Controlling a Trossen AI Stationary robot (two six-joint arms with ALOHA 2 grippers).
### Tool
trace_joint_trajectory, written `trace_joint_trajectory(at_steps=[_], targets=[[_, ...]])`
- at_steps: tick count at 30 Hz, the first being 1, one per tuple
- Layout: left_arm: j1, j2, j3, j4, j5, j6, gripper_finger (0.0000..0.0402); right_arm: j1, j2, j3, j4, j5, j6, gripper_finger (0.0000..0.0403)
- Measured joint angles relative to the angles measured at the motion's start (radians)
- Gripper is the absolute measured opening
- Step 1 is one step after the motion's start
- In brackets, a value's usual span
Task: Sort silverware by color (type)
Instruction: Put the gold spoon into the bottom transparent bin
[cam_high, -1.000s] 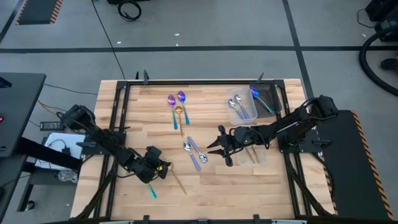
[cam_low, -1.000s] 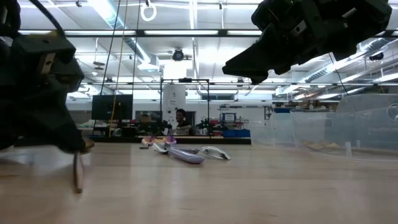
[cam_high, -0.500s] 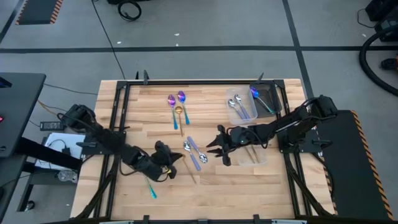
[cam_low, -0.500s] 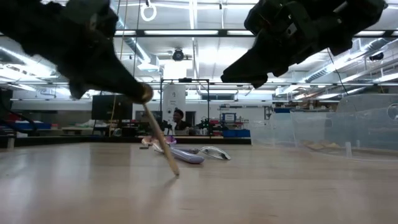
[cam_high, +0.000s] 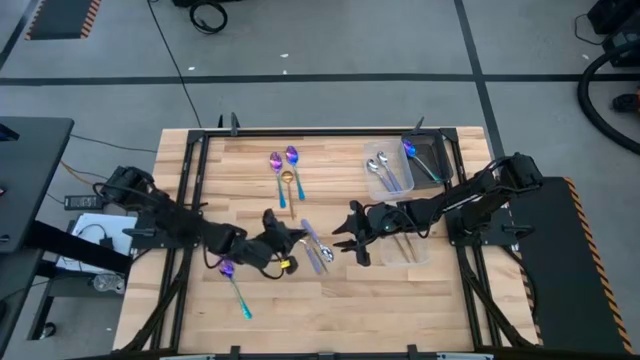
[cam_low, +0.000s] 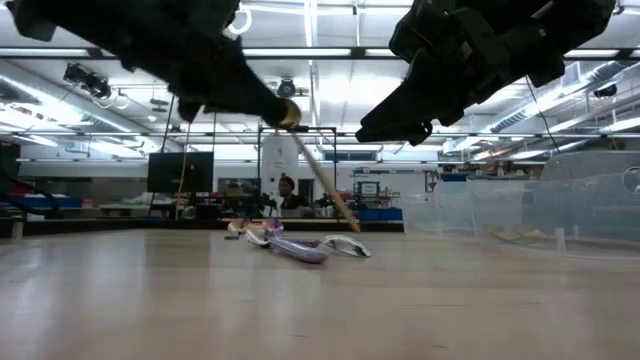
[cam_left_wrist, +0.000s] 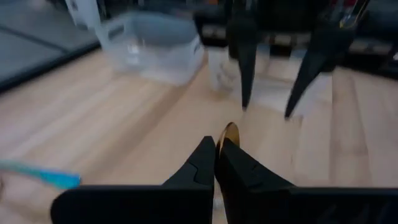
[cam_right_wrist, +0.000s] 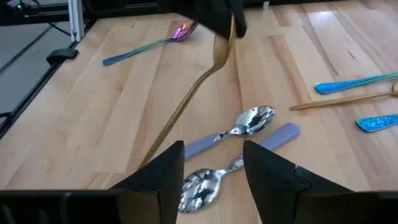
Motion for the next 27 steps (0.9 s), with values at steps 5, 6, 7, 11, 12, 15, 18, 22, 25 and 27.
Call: trace_joint_trajectory(at_steps=[5,6,7,11,12,15,18,22,25,27], targets=[[0.028,0.0,0.0,0.142,-0.001,0.189,0.0014,-0.001,0.0,0.0,0.024,0.001,0.038,0.0192],[0.034,0.0,0.0,0.166,0.0,0.222,0.0015,-0.002,0.0,0.0,0.026,0.001,0.049,0.0193],[0.04,0.0,0.0,0.184,0.0,0.25,0.0015,-0.002,0.0,0.0,0.029,0.001,0.058,0.0193],[0.063,0.0,0.0,0.228,0.0,0.336,0.0015,-0.003,0.0,0.0,0.045,0.003,0.1,0.0186],[0.067,0.0,0.0,0.243,-0.001,0.359,0.0015,-0.005,0.0,0.0,0.045,0.005,0.11,0.0183],[0.078,0.001,0.0,0.284,0.0,0.435,0.0015,-0.013,0.0,0.0,0.058,0.006,0.134,0.0175],[0.092,0.001,0.0,0.351,0.043,0.512,0.0015,-0.023,0.0,0.0,0.072,0.012,0.138,0.0167],[0.112,0.001,0.0,0.413,0.094,0.582,0.0015,-0.035,0.0,0.0,0.085,0.018,0.137,0.0158],[0.126,0.001,0.0,0.421,0.098,0.614,0.0015,-0.044,0.0,0.0,0.086,0.02,0.136,0.0149],[0.134,0.001,0.0,0.424,0.102,0.634,0.0015,-0.05,0.0,0.0,0.088,0.02,0.136,0.0137]])
